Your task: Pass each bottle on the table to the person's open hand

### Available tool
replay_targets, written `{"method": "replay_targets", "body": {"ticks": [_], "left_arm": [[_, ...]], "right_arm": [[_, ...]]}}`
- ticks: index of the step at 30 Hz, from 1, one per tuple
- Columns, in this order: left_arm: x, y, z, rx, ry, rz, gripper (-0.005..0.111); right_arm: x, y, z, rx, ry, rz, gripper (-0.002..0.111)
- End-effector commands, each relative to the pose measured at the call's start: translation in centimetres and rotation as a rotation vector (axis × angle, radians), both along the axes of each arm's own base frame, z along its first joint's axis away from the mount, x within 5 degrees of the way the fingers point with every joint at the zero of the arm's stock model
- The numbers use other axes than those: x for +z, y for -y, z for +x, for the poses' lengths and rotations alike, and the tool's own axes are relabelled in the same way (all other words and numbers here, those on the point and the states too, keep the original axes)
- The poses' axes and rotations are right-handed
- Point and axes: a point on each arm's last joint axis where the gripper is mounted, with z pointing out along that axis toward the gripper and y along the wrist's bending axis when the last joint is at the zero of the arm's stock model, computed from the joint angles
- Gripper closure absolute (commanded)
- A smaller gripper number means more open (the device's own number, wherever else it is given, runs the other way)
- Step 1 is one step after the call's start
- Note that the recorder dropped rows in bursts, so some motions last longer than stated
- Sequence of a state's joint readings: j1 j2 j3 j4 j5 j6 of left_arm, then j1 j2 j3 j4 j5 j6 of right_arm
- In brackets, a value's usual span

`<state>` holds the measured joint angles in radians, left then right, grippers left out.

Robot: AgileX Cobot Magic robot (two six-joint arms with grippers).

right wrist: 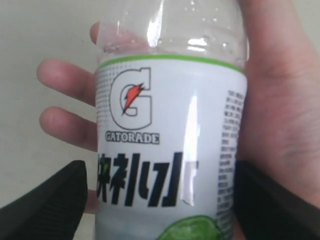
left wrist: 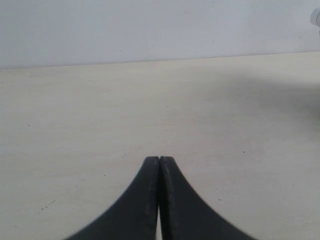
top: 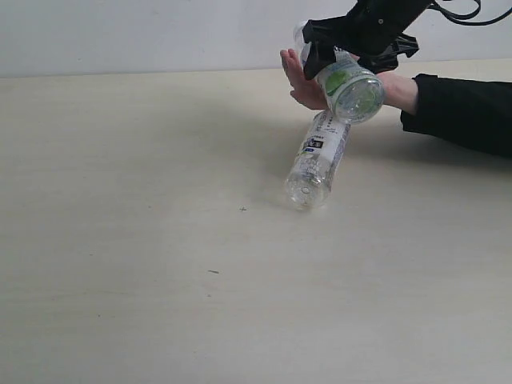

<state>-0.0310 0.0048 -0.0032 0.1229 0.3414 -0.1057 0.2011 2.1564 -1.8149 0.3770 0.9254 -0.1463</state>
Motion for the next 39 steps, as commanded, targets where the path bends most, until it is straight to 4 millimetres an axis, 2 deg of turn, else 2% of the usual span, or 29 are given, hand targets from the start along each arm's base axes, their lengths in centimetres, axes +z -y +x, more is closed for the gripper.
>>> {"method": "replay_targets", "body": {"ticks": [1,6,12,17,20,23,25,29,31,33,36,39], "left_arm": [[0.0,0.0,0.0,-0.001,0.009,0.0,0.104],[0.0,0.0,0.0,-0.001,0.009,0.0,0.104],[0.0,0.0,0.0,-0.001,0.009,0.0,0.104],[0.0,0.0,0.0,-0.001,0.009,0.0,0.104],[0.0,0.0,0.0,-0.001,0.009,0.0,0.104],[0.0,0.0,0.0,-0.001,0.009,0.0,0.104],[0.0,0.0,0.0,-0.001,0.009,0.0,0.104],[0.0,0.0,0.0,-0.001,0.009,0.0,0.104],[0.0,0.0,0.0,-0.001,0.009,0.0,0.104],[0.0,0.0,0.0,-0.001,0.009,0.0,0.104],[0.0,0.0,0.0,-0.001,0.009,0.0,0.104],[0.0,0.0,0.0,-0.001,0.009,0.0,0.104]], "right_arm": [[0.1,0.2,0.2,-0.003,0.019,-0.009,0.028],[1.7,0.3,0.2,-0.012,0.079,-0.002,0.025],[5.7,0.5,-0.8,0.0,0.18,0.007,0.024],[8.8,0.8,-2.7,0.092,0.204,-0.018,0.028],[10.8,1.7,-4.2,0.112,0.196,-0.056,0.049],[13.5,3.2,-6.1,0.108,0.191,-0.066,0.085],[15.5,4.0,-7.9,0.117,0.181,-0.067,0.106],[18.9,4.4,-11.8,0.181,0.258,-0.073,0.108],[20.0,4.4,-15.2,0.228,0.291,-0.032,0.108],[20.1,4.5,-18.3,0.25,0.32,0.005,0.108],[20.7,5.2,-23.5,0.209,0.474,0.032,0.108],[19.5,6.2,-28.3,0.126,0.603,0.045,0.108]]}}
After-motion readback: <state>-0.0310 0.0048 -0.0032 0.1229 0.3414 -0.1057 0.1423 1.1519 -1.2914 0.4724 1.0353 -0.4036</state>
